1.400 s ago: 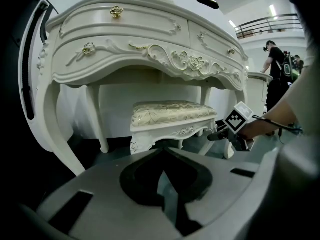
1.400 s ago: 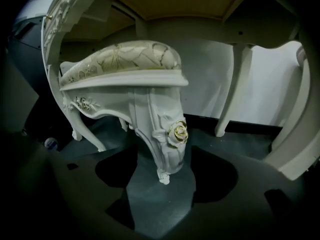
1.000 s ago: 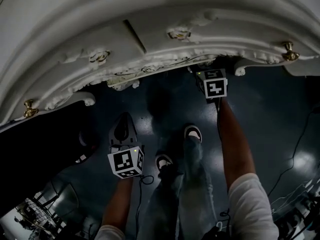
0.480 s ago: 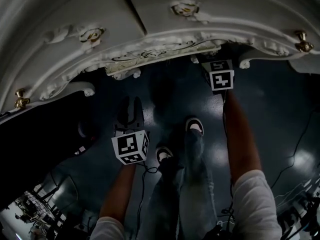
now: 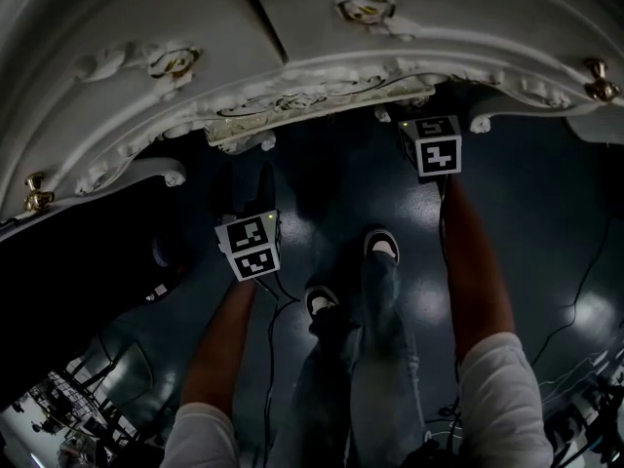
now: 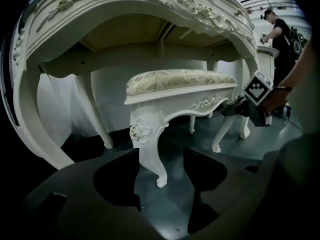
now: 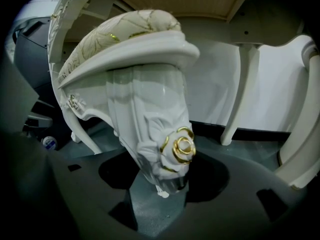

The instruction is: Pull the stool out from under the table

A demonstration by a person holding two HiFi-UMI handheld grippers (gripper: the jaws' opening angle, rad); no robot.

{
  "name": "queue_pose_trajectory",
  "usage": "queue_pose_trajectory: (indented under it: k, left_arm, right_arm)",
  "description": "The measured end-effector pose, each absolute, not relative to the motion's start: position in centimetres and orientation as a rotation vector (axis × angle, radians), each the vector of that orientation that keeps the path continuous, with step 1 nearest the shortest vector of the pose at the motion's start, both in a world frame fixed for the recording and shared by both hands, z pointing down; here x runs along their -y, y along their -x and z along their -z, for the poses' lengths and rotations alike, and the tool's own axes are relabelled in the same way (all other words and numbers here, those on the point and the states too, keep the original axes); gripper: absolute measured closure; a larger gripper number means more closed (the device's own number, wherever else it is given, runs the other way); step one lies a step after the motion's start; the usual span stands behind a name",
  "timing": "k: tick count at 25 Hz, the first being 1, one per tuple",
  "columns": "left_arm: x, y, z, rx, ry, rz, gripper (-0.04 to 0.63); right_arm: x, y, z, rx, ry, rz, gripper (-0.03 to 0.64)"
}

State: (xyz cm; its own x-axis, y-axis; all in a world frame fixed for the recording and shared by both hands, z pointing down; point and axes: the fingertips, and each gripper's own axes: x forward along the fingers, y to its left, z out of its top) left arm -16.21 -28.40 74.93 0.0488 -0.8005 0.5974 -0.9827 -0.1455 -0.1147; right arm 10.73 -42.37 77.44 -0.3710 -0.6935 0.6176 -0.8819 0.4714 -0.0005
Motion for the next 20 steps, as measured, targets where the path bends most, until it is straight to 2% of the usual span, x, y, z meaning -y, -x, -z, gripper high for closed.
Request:
queue_pose_trajectory:
  k: [7,17,20]
  left_arm:
    - [31.4,18.5,-77.8,1.723,-2.024,-0.956,0.32]
    - [35.1,18.8,-79.0,1.608,-1.985,-0.989,0.311]
    - [35.3,19.0,-79.3,1.6,-1.948,-1.001,0.335]
  right_arm:
    - [42.4,-10.9,-77.4,2.171,-1.302,-0.444,0.353]
    - [42.5,-10.9,-77.1,2.146,-1.303,-0.423,0.354]
    - [42.4,-11.0,-77.4,2.14,-1.295,-0.434,0.354]
